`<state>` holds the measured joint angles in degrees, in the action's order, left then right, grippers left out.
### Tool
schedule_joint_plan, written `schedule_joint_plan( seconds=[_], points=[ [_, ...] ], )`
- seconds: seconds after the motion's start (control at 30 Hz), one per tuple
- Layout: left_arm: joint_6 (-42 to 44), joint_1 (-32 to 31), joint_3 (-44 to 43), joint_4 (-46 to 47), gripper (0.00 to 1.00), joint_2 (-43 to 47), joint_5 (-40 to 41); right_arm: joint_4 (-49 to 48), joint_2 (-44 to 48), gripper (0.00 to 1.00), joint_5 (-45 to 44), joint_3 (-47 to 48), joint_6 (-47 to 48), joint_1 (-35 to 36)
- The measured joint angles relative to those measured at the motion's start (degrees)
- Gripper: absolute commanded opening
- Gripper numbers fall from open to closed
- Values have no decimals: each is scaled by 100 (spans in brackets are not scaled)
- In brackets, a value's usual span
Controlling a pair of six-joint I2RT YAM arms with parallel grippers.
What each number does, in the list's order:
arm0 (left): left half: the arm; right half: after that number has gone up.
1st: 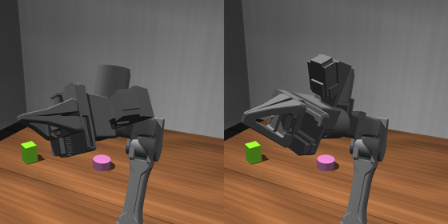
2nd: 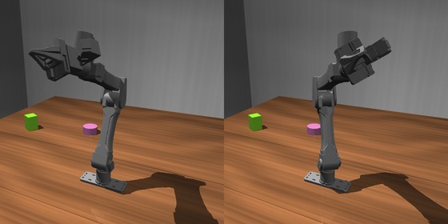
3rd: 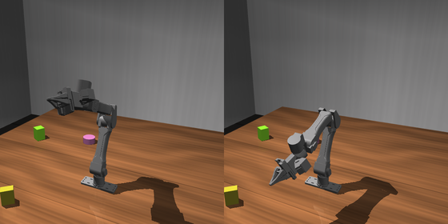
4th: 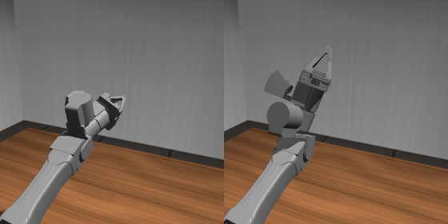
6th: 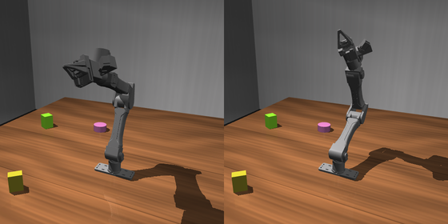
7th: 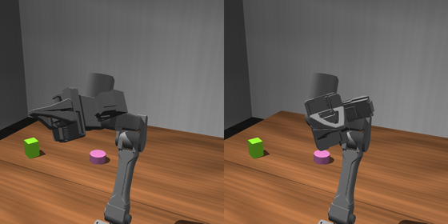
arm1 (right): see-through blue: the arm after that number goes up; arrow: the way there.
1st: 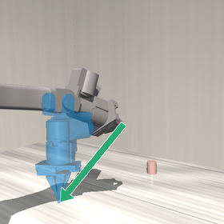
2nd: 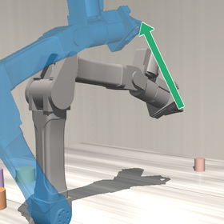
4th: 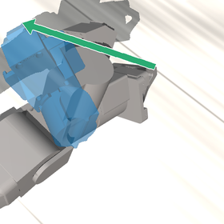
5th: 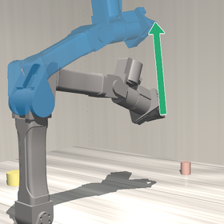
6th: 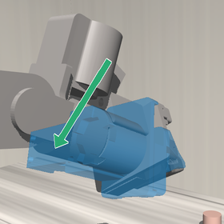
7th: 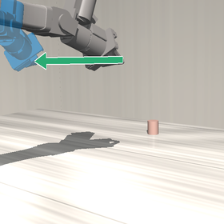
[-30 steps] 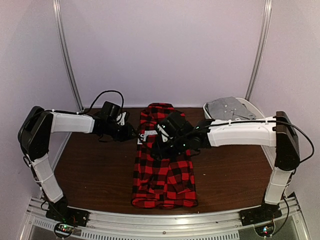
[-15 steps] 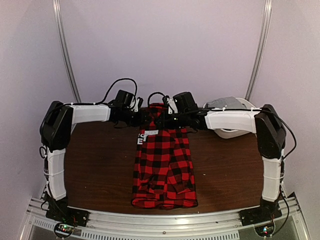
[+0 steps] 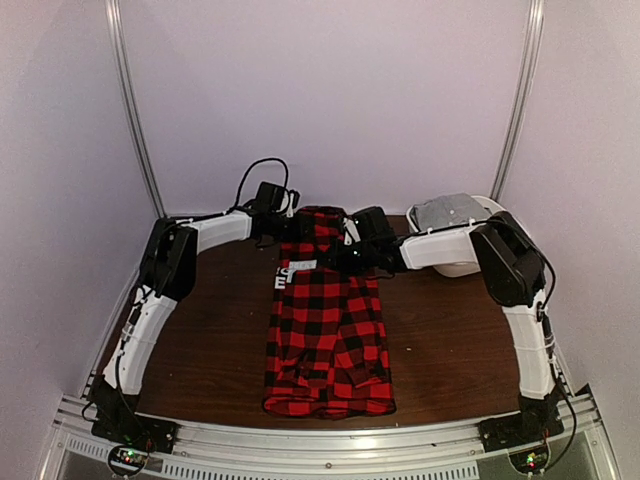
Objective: Fold and stack the long sleeve shirts
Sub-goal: Smooth out the rectangle-folded shirt at the center of the board.
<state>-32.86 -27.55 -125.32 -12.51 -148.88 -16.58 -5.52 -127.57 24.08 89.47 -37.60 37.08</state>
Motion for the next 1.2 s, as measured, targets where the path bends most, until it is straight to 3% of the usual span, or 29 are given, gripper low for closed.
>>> schedule_joint_plan(
  seconds=[0.2, 0.67, 0.97, 1.2],
  points=[
    [-133, 269, -415, 74, 31, -581, -133, -74, -398, 18, 83, 13, -164, -243],
    [-166, 726, -1012, 57, 35, -693, -481, -83, -546, 18, 129, 15, -271, -310],
    [-76, 715, 1272, 262, 35, 885, -684, 120, -544, 22, 111, 284, -133, -330],
    [-127, 686, 2656, 610, 34, 2197, -944, 72, -903, 18, 103, 1300, -140, -459]
  ],
)
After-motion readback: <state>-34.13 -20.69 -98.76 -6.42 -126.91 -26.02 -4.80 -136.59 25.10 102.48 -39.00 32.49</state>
